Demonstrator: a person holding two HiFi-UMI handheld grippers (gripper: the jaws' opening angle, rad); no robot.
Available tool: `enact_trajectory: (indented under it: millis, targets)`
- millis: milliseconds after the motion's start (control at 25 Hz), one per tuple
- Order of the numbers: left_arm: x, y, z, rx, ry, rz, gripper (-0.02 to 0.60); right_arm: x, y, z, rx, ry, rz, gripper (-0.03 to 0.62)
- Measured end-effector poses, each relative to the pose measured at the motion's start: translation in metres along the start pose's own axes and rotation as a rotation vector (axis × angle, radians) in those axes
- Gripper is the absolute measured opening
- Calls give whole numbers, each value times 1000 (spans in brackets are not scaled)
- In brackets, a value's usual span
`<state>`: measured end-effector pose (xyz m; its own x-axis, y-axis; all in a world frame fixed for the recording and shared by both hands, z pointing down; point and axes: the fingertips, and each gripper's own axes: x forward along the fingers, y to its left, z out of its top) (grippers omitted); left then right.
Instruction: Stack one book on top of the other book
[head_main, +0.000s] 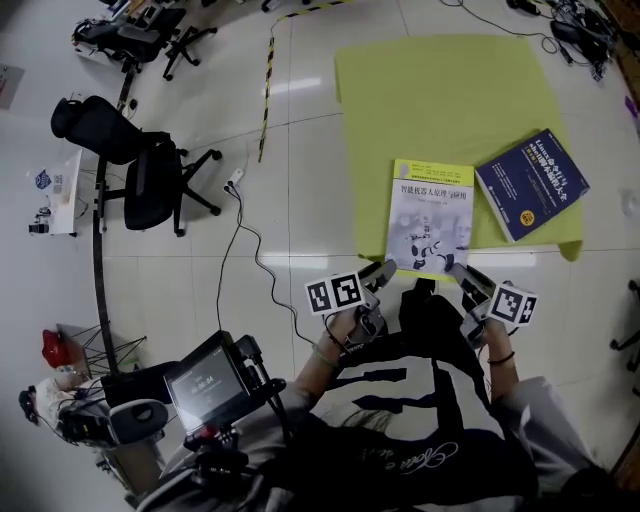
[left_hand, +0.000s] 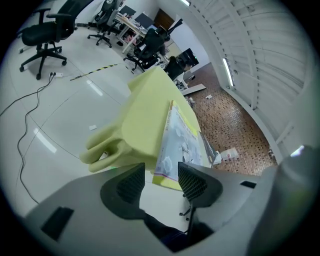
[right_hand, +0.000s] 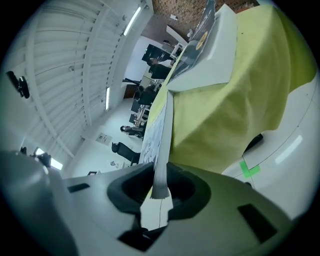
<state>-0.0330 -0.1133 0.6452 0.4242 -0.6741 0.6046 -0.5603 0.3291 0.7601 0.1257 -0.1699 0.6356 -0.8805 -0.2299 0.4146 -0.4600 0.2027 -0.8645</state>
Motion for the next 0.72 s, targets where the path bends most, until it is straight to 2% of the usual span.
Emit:
enact_trajectory:
  millis: [120,360,440,560,600,720]
  targets:
    - [-6,-8,-16,11,37,-39,196,-31,3,-21,-39,34,-16,78]
    - [49,-19,-18,42,172,-180,196,-32,-18,-28,-36,72,-46,78]
    - [62,-28,-18,57,191,-202,194,-30,-16,-28,-37,58,-43,78]
    - [62,-34,-15,125,172,-187,189,-29,-8,-27,-76,42,-52,78]
    - [59,-36,-14,152,164,-186,169,-29,-7,-27,-103,48,-65,79]
    - [51,-48,-12,285,150,-169,127,-30,1,-27,-177,67,-83,80]
